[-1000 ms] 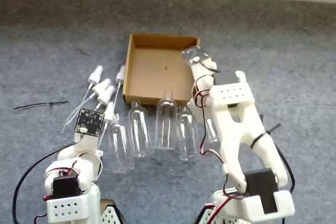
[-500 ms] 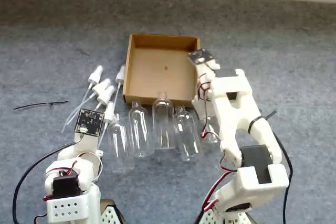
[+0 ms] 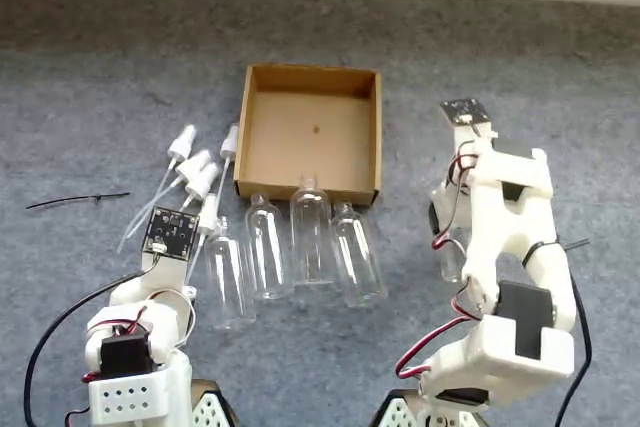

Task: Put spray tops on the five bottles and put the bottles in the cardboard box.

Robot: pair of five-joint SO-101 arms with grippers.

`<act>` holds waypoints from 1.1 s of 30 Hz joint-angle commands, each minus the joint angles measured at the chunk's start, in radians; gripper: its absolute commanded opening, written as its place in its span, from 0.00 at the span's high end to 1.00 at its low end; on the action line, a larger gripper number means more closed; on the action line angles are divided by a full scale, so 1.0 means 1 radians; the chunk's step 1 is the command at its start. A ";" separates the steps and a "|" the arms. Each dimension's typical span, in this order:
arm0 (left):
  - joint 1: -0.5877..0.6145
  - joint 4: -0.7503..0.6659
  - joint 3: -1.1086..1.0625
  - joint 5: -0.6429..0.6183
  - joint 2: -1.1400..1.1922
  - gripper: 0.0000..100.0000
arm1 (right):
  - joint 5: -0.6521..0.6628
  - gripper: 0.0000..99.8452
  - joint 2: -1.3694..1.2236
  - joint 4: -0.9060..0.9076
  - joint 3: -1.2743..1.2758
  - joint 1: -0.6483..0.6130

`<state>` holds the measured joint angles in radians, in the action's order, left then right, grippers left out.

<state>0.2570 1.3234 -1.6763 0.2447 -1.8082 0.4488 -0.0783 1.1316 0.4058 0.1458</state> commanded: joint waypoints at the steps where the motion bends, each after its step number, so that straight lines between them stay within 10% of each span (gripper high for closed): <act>1: 0.012 -0.003 -0.019 -0.003 -0.010 0.93 | 0.011 0.93 0.007 -0.001 0.024 0.030; 10: 0.012 -0.003 -0.019 -0.003 -0.010 0.93 | 0.008 0.75 0.137 0.105 0.030 -0.114; 33: 0.012 -0.003 -0.019 -0.002 -0.010 0.93 | -0.140 0.75 -0.081 0.206 -0.315 -0.251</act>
<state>0.2570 1.3234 -1.6763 0.2447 -1.8082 0.3168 -0.1243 1.3172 0.1941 -0.1028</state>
